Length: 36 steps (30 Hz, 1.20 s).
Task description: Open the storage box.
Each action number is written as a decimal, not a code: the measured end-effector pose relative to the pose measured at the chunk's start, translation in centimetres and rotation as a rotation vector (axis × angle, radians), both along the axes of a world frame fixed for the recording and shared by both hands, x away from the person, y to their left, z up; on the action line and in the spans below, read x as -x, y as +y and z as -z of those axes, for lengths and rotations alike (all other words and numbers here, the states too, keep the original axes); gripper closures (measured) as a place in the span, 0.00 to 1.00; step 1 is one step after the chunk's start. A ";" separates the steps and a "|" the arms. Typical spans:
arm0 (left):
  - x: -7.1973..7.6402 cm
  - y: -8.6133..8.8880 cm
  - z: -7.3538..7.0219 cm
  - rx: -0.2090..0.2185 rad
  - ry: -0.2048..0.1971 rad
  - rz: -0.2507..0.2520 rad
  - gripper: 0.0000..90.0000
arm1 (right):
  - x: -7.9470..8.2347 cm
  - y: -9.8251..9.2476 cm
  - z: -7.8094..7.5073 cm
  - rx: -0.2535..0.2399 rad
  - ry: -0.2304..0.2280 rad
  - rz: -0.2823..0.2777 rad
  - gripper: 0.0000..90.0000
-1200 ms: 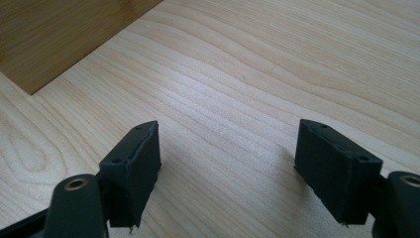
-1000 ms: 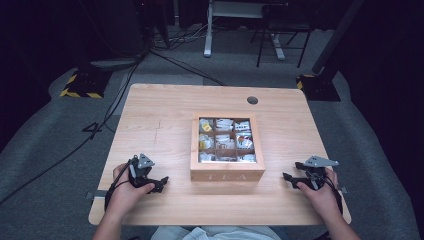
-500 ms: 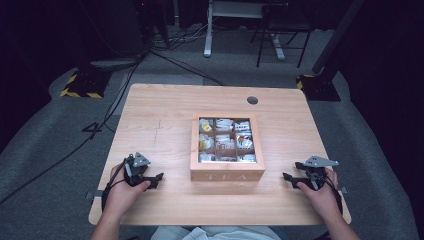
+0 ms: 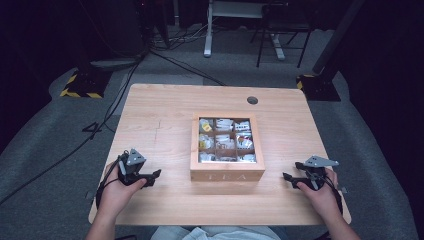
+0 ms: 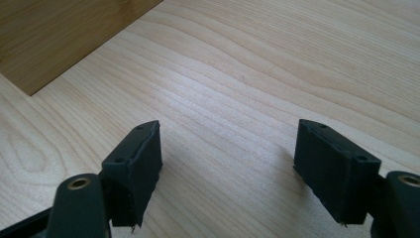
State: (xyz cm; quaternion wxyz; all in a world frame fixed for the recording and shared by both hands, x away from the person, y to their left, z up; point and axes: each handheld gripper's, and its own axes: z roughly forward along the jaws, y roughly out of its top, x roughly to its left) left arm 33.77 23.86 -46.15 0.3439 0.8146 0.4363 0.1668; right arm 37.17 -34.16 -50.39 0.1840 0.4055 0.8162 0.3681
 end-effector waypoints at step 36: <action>1.5 -6.1 -3.8 0.085 -0.065 0.117 0.33 | 0.0 0.0 0.0 0.000 0.000 0.000 0.30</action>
